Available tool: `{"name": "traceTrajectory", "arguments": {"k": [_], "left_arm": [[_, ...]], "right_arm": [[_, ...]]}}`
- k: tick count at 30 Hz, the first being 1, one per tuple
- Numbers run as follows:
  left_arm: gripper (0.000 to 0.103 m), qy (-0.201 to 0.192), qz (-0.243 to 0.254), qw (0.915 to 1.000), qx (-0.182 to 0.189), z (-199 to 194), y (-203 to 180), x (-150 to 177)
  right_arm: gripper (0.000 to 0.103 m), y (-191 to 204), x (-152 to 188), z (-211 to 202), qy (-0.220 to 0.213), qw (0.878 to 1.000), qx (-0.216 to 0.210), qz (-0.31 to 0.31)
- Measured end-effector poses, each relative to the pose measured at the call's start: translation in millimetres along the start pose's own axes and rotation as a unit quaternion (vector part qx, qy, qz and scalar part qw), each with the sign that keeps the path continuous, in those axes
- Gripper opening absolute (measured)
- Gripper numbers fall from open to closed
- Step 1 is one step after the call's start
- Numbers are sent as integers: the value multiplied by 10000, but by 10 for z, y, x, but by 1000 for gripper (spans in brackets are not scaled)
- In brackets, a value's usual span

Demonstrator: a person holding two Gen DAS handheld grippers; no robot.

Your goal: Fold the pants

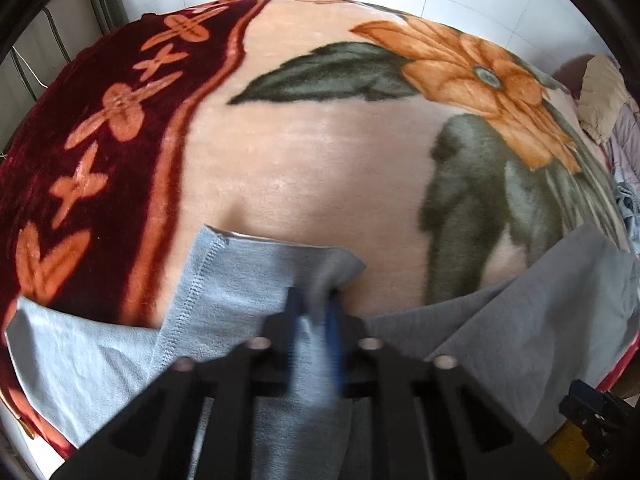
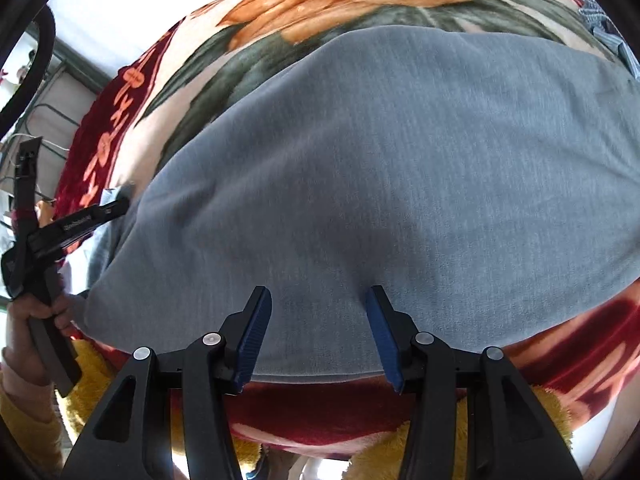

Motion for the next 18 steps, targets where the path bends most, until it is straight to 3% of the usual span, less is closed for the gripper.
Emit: {"name": "traceTrajectory", "arguments": {"k": [5, 10, 18], "left_arm": [[4, -189, -394, 9989, 181, -270, 351, 13], [4, -778, -813, 9935, 197, -691, 1011, 83], [4, -660, -1548, 9857, 30, -818, 1988, 558]], "right_arm": [[50, 21, -10, 16, -19, 9999, 53, 106], [50, 103, -13, -1, -99, 9993, -196, 288], [50, 425, -44, -69, -175, 9991, -331, 214]]}}
Point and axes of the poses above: each gripper's, at about its wrist camera, not at the fingertips, and z roughly the way its jaws point, y to its left, x to its underside, the point moved 7 cm from there along z, roughly the way its jaws point, and after that the axes turned 10 degrees about -x, right-handed, at the moved point
